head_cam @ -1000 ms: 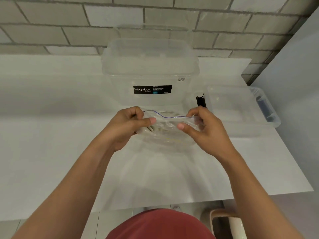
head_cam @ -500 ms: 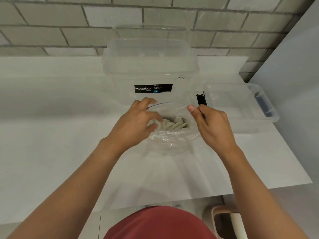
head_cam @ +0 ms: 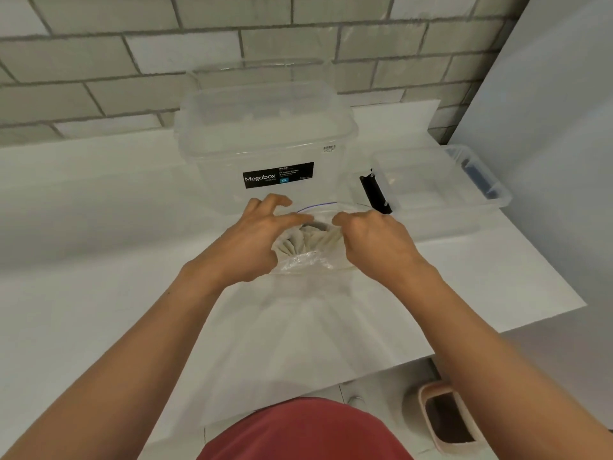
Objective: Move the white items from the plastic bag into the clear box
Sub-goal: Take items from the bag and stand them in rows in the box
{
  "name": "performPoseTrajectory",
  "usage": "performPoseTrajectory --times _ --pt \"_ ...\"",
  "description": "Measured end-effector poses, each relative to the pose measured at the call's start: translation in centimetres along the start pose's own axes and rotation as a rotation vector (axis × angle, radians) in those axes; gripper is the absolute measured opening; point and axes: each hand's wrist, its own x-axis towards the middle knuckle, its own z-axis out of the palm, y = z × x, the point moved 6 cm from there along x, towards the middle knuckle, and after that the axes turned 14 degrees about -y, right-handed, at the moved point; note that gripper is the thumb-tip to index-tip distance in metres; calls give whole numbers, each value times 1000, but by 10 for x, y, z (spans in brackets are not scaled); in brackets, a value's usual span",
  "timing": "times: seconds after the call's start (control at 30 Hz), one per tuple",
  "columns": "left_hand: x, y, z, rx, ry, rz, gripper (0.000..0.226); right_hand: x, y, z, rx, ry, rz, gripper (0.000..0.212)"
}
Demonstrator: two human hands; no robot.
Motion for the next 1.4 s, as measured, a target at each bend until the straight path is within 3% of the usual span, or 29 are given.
performPoseTrajectory --times 0.1,0.23,0.33,0.43,0.53,0.6,0.73,0.9,0.97,1.1,1.4 --pt "0 -5 1 -7 -31 -49 94 -2 -1 -3 -28 -15 -9 39" --pt "-2 0 -2 -41 20 -93 95 -5 3 6 -144 -116 -125 72" --pt "-6 14 -7 -161 179 -17 84 -13 4 7 -260 -111 -261 59" --pt "-6 22 -2 -234 156 76 76 -26 -1 20 -294 -144 -389 47" --pt "-1 16 7 -202 76 23 77 -36 9 29 -239 -247 -252 37" --pt "0 15 13 -167 22 -7 81 -36 20 25 -182 -184 -156 33" --pt "1 25 14 -146 -19 31 90 -34 30 17 -23 -177 -25 57" --pt "4 23 10 -210 -16 105 90 -31 25 11 43 -199 -9 84" --pt "2 22 7 -264 13 144 88 -27 21 7 43 -118 -38 73" --pt "3 19 -1 -369 141 204 76 -9 21 6 95 -28 -53 29" --pt "15 21 10 -322 78 200 86 23 11 20 -232 -133 96 33"
